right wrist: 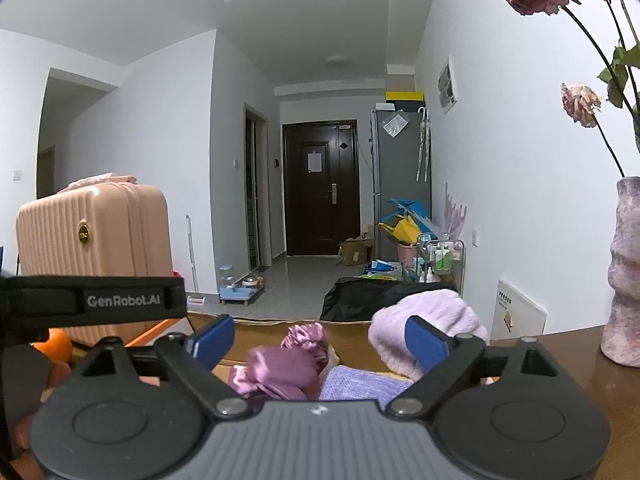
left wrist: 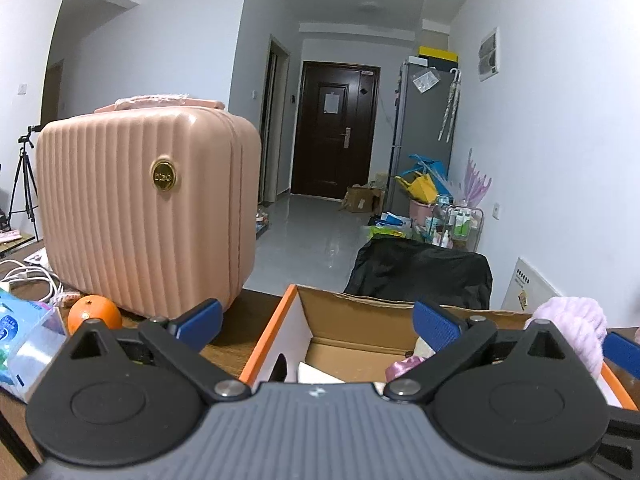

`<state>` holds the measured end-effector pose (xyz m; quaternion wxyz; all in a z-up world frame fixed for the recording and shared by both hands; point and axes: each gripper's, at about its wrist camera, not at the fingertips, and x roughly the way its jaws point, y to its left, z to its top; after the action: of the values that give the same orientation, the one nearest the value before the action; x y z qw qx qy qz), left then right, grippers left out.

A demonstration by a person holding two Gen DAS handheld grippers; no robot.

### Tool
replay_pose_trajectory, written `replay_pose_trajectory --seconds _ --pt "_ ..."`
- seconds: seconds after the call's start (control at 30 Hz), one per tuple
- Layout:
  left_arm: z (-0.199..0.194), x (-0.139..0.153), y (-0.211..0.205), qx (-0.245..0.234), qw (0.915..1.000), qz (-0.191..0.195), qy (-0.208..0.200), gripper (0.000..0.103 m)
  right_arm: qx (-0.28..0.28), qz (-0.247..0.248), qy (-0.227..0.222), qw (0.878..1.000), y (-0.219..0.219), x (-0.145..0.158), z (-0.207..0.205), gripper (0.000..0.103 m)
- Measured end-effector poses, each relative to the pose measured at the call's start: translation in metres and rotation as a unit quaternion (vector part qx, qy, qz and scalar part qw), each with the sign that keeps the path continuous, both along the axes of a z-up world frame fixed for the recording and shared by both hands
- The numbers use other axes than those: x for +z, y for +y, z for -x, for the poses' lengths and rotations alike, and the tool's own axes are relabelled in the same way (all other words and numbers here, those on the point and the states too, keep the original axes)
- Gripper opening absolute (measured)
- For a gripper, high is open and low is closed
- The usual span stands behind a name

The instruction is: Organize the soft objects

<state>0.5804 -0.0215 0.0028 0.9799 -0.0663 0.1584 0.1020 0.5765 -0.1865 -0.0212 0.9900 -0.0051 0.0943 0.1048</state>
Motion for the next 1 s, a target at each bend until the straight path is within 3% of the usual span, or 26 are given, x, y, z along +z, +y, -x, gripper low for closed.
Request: replay_pose_trajectory --seconds 0.07,0.53,1.0 --pt "-0.001 0.001 0.001 0.000 1.0000 0.001 -0.001 0.103 -0.003 -0.001 -0.002 1.000 -0.001 0.000 0.001 0.102" --pt "0.018 0.003 0.003 0.003 0.9999 -0.006 -0.009 0.103 -0.018 -0.008 -0.015 1.000 -0.012 0.001 0.021 0.103" --pt "0.119 0.010 0.005 -0.022 0.9987 -0.025 -0.038 0.103 -0.026 -0.014 -0.039 0.999 -0.027 0.008 0.115 0.103"
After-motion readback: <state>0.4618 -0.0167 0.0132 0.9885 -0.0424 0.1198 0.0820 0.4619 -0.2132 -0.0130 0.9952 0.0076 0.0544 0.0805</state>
